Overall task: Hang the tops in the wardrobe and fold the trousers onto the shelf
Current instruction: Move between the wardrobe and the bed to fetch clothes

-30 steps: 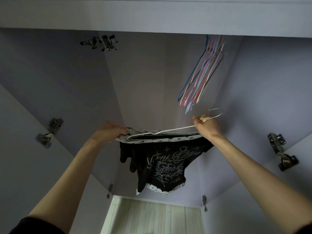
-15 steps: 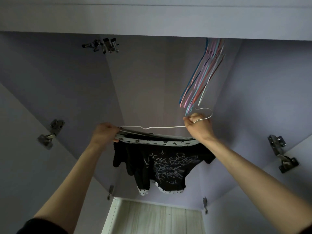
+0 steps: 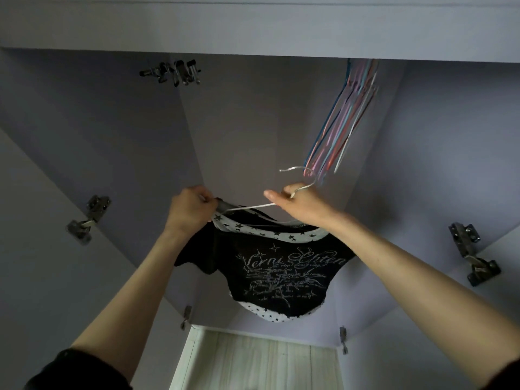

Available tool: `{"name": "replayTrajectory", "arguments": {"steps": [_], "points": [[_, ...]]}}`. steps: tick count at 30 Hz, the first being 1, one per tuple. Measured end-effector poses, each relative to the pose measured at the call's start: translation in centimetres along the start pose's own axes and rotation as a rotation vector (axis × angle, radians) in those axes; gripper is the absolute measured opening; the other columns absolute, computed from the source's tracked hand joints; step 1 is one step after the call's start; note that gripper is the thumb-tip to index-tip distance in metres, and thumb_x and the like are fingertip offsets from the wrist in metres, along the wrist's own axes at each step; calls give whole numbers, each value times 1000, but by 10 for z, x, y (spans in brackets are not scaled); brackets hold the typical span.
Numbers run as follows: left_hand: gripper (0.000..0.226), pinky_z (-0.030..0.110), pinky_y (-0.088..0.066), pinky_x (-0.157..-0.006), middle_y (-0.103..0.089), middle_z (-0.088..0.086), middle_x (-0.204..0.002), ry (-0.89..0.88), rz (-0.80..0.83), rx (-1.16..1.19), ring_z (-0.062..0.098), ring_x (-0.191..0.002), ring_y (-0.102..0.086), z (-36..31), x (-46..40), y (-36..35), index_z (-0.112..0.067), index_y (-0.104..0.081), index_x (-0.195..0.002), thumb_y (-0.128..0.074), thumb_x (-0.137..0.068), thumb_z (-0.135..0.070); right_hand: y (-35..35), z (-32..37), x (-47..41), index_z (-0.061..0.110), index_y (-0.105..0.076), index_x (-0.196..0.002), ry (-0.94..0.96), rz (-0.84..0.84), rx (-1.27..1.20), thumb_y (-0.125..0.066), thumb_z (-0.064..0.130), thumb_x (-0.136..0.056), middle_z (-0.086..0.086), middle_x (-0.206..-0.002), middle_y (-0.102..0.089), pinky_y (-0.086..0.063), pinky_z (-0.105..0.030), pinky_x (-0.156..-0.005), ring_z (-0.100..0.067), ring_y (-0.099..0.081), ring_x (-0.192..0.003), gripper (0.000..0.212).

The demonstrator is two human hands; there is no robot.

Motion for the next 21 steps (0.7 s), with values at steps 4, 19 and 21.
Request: {"name": "replayTrajectory", "arguments": {"steps": [4,19,21], "points": [[18,11,-34,-49,-57,-6,-57,-43,-12,-57,14,-68,-56,-9,0,11,-21,-59,-67,-61,-83,-14,10,3,2,9,-62,-83,-58,329,-319,-52,25,-96,-6,-85,-70,-49,-23,-76,-16,-65,-75,23],[24,31,-41,-96,-68,-6,-109,-408,274,-228,14,-103,-60,-36,9,3,-23,-69,-113,-60,-91,-28,21,8,-3,5,-64,-92,-88,285,-449,-50,18,-98,-7,-84,-71,-56,-24,-75,-15,-70,-76,20],[27,36,-40,-97,-67,-1,-112,-448,261,-280,19,-104,-59,-35,10,2,-19,-67,-116,-64,-89,-23,26,13,-5,6,-64,-90,-67,257,-449,-51,19,-97,-5,-81,-71,-56,-25,-73,-14,-70,-72,19]]}}
Point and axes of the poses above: each hand's wrist, its own x-axis away from the middle knuckle, its own y-axis out of the back of the hand, z = x × y, the point moved 6 cm from there along -x, towards the middle knuckle
